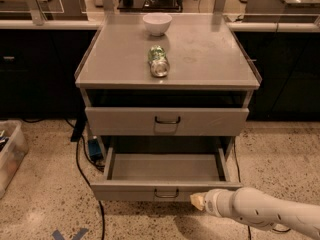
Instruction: Close middle drawer
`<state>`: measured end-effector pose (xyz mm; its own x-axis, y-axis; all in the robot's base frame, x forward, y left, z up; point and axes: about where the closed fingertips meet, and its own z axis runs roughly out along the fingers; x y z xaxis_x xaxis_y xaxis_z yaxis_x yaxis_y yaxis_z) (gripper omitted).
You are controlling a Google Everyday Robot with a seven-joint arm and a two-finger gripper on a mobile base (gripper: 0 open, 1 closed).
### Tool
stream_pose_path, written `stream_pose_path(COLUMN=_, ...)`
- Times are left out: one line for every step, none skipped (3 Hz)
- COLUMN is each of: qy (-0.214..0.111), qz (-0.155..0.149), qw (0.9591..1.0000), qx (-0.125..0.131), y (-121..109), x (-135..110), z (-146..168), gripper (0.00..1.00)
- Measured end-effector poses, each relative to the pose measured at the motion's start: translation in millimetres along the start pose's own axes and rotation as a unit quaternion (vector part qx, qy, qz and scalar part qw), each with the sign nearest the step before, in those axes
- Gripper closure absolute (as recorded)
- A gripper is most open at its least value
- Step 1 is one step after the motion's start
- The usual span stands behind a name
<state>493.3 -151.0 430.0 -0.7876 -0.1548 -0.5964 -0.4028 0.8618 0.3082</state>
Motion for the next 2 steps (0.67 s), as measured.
stream_pose_path(qy=0.000, qz=0.000, qw=1.0000, qx=0.000, y=-0.1, x=-0.1, z=0.1, gripper=1.00)
stream_pose_path(qy=-0.007, qz=-0.002, qw=1.0000, qx=0.002, y=-2.7, x=-6.8, z=7.3, gripper=1.00)
